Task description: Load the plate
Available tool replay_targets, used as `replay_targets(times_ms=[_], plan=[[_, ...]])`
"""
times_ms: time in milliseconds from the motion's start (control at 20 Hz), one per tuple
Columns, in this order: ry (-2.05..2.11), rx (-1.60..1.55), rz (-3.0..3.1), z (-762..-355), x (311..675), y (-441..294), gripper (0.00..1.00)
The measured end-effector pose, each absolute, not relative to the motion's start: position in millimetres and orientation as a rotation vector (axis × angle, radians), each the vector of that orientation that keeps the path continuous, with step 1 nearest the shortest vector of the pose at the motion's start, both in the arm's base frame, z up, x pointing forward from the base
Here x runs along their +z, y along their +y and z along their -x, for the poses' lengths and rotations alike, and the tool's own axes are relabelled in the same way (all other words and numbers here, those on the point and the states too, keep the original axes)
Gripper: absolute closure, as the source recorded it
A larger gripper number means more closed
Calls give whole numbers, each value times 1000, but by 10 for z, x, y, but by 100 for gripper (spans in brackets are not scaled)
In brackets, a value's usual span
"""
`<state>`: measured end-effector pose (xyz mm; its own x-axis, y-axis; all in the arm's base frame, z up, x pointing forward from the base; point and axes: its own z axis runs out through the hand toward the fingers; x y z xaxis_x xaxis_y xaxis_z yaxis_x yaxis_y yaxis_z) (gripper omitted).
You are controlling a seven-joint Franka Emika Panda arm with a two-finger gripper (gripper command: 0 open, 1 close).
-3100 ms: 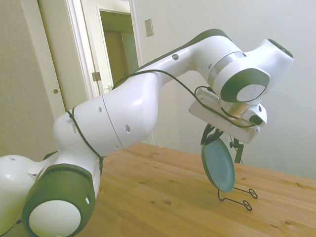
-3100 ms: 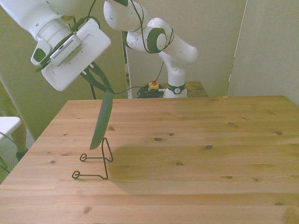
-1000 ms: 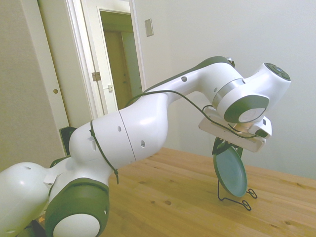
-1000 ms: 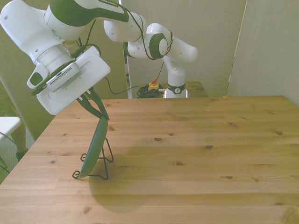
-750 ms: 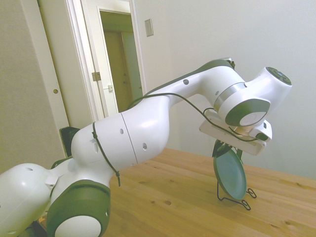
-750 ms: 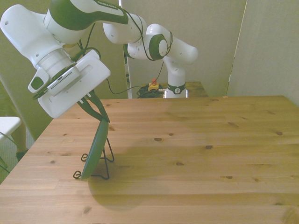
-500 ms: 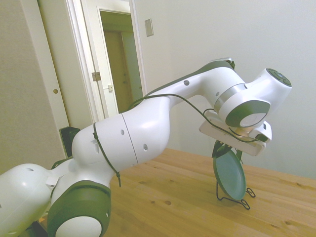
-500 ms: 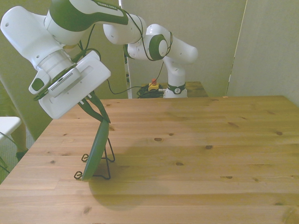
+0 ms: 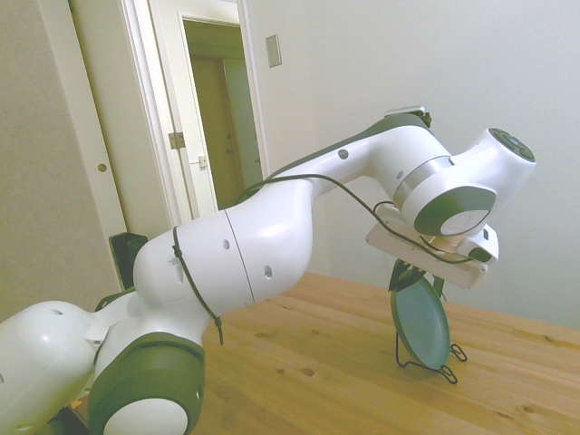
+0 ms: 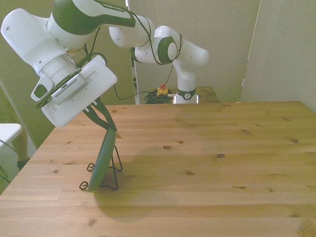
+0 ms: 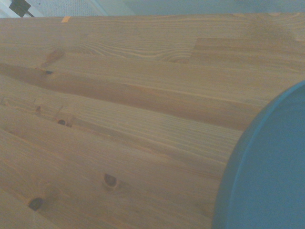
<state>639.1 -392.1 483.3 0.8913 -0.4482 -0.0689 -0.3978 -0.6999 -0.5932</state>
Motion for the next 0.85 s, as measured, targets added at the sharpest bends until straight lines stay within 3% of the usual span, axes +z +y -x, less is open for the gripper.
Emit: replay_targets(times_ms=[500, 650, 850], plan=[[614, -136, 2441, -6358, 4947, -3951, 0], [622, -229, 2459, -6222, 5392, -3992, 0], [570, -325, 2492, -5751, 6345, -3913, 0]])
